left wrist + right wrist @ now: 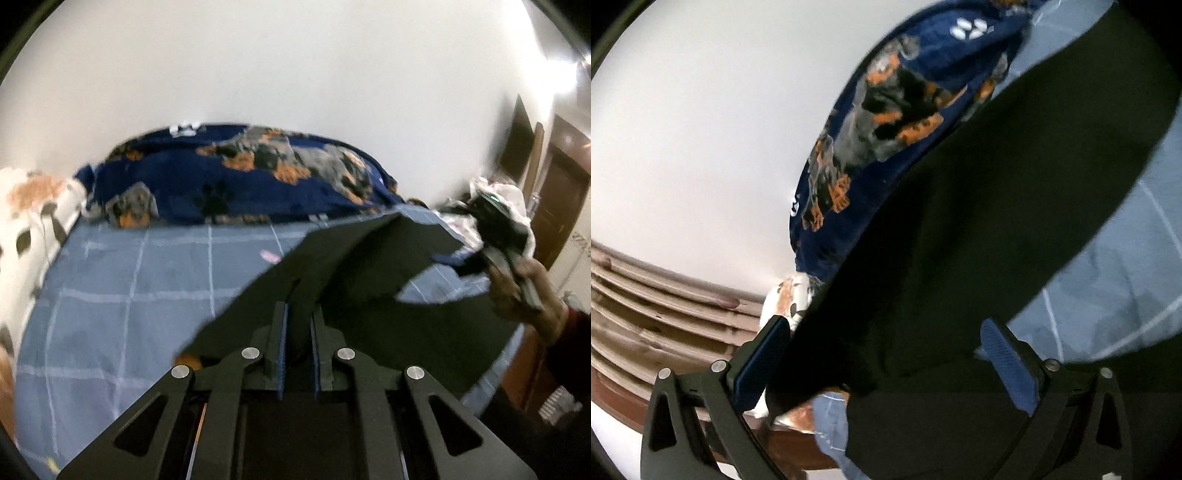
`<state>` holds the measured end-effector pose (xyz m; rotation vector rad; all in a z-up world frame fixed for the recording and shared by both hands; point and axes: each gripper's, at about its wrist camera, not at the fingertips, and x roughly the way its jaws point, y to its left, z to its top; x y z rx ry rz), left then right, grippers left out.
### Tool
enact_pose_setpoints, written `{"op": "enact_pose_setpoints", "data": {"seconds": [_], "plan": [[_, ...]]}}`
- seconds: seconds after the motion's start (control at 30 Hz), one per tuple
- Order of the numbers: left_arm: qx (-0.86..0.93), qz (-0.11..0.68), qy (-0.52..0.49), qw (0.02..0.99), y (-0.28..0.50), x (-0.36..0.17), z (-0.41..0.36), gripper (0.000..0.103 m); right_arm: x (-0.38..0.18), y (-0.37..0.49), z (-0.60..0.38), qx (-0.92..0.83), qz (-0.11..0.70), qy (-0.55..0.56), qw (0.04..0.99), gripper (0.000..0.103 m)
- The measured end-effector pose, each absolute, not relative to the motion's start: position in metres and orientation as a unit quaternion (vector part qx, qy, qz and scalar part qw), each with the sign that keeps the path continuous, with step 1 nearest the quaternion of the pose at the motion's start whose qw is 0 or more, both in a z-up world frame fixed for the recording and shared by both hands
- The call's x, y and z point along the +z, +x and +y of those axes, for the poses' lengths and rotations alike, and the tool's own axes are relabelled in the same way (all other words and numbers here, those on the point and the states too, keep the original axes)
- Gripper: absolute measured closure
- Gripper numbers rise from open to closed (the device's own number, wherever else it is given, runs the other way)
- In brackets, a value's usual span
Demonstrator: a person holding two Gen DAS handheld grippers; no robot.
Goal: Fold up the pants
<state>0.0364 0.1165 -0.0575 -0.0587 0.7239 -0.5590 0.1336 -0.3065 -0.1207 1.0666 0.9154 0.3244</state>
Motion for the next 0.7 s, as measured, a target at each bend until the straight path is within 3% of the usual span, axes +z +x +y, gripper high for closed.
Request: {"op": "enact_pose_setpoints", "data": {"seconds": [0.17, 0.23, 0.27, 0.3, 0.33, 0.37, 0.7], "plan": [[-0.273, 0.383, -0.054, 0.881, 0.013, -0.077, 0.116, 0.092, -0.144, 0.167, -0.307, 0.128, 0.439, 0.503, 0.733, 0.001], [-0.269, 0.390, -0.059, 0.879, 0.009, -0.082, 0.116, 0.092, -0.155, 0.177, -0.310, 0.119, 0.452, 0.511, 0.722, 0.017], [-0.267, 0.393, -0.062, 0.878, 0.008, -0.084, 0.117, 0.092, -0.158, 0.182, -0.309, 0.121, 0.459, 0.512, 0.716, 0.041], [-0.263, 0.397, -0.062, 0.877, 0.008, -0.086, 0.118, 0.092, -0.160, 0.184, -0.306, 0.125, 0.466, 0.510, 0.712, 0.073], [-0.260, 0.401, -0.061, 0.877, 0.009, -0.087, 0.118, 0.091, -0.162, 0.184, -0.304, 0.124, 0.473, 0.505, 0.712, 0.085], [-0.256, 0.404, -0.058, 0.876, 0.010, -0.088, 0.120, 0.091, -0.160, 0.181, -0.301, 0.119, 0.476, 0.498, 0.715, 0.091], [-0.235, 0.452, -0.010, 0.860, -0.004, -0.110, 0.142, 0.089, -0.150, 0.050, -0.285, 0.115, 0.466, 0.449, 0.754, 0.096]]}}
